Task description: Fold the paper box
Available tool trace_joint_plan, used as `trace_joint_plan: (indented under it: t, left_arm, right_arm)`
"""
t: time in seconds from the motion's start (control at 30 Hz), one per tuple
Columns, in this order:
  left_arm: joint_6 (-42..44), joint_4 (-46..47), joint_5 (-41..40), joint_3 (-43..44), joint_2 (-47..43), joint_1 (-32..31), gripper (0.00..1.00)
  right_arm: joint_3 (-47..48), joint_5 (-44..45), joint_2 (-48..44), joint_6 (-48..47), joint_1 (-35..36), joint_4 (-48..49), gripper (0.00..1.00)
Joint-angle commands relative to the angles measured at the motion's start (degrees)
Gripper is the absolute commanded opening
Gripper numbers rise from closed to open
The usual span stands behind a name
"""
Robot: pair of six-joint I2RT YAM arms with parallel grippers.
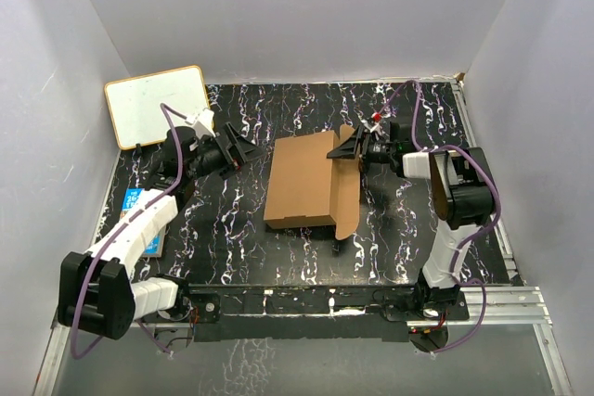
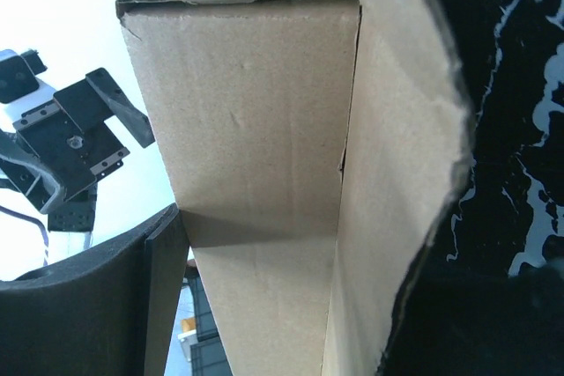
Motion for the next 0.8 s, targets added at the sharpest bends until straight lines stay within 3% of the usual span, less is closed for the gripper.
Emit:
trace_joint_plan:
  t: [0.0, 0.23, 0.4, 0.57, 0.77]
  left_arm:
    - [-1.34, -0.13, 2.59, 0.26, 1.93, 0.09, 0.91]
    - [0.54, -2.65, 1.49, 1.58, 6.00, -0.71, 0.90]
    - [-0.27, -2.13, 1.94, 1.93, 8.13, -0.95, 0.89]
    - [0.58, -3.33, 1.88, 2.89, 9.40, -0.97, 0.89]
    - [3.90, -7.14, 1.34, 4.96, 9.36, -0.97, 0.89]
  right_arm:
    - [-0.69, 2.45, 1.38, -0.31, 1.28, 2.86, 0.48]
    - [0.51, 5.12, 3.04, -10.72, 1.38, -3.79, 0.71]
    - [6.03, 11.37, 3.19, -23.02, 1.26, -18.15, 0.96]
    - [7.34, 13.45, 2.05, -26.19, 1.16, -21.64, 0.99]
    - [11.77, 24.75, -0.71, -32.30, 0.77, -33.88, 0.99]
